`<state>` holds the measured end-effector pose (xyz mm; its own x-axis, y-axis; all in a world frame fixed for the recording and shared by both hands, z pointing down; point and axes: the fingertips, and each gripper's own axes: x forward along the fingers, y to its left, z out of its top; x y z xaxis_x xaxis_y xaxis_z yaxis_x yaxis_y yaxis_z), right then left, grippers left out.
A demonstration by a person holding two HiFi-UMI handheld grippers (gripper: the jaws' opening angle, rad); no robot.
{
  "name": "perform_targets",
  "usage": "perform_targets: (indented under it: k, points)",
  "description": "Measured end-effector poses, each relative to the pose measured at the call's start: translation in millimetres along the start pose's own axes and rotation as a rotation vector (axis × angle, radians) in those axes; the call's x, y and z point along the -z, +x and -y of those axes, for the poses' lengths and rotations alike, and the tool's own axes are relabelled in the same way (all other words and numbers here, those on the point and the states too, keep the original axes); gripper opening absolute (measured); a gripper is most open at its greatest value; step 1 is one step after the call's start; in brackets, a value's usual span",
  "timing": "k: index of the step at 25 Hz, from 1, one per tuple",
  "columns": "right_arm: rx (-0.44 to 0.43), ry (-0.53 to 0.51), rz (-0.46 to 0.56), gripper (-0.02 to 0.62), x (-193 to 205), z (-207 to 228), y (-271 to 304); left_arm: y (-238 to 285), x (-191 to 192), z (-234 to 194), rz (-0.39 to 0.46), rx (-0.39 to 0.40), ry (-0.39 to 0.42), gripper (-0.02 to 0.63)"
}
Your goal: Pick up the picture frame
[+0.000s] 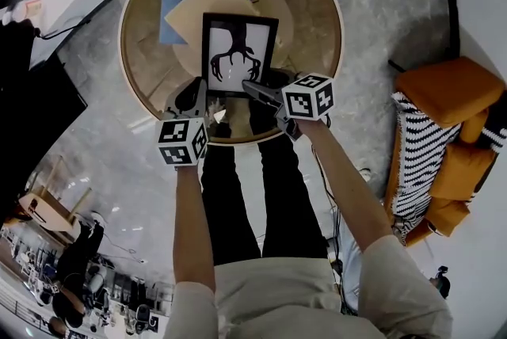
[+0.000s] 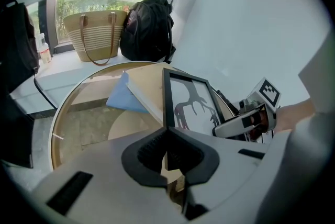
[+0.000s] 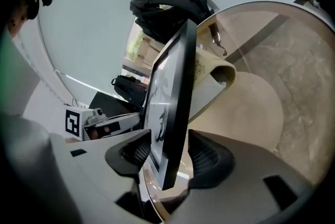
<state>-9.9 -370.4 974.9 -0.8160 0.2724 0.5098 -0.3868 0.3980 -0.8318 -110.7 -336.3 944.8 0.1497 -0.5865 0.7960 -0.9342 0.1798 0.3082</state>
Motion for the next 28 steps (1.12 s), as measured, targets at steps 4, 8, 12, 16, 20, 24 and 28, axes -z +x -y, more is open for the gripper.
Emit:
perform_targets:
  k: [4,8,12,16,20,24,28]
  points:
    - [0.005,0.033,-0.003,0.235,3.3,-0.3,8.3,0.0,-0.8,-0.1,-0.008,0.026,0.016,0.02]
    - [0.012,0.012,-0.008,0.178,8.3,-10.2,13.0,-0.9,0.9,-0.3,-0.023,0.048,0.037,0.02]
    - [-0.005,0.044,0.027,0.142,9.9,-20.6,6.9,-1.9,0.5,4.8,-0.024,0.068,0.036,0.02]
    - [-0.002,0.046,0.058,0.107,8.2,-32.9,-1.7,-2.2,-1.2,13.9,-0.034,0.094,0.06,0.02]
    - [0.006,0.062,0.08,0.07,13.0,-51.1,-5.8,-10.9,-0.9,22.5,-0.049,0.121,0.081,0.02]
    - [0.004,0.072,0.096,0.048,16.3,-71.0,-10.9,-21.9,-6.7,28.8,-0.058,0.145,0.107,0.02]
    - [0.033,0.081,0.094,0.043,26.9,-79.6,-21.1,-33.4,-10.0,37.9,-0.058,0.158,0.108,0.02]
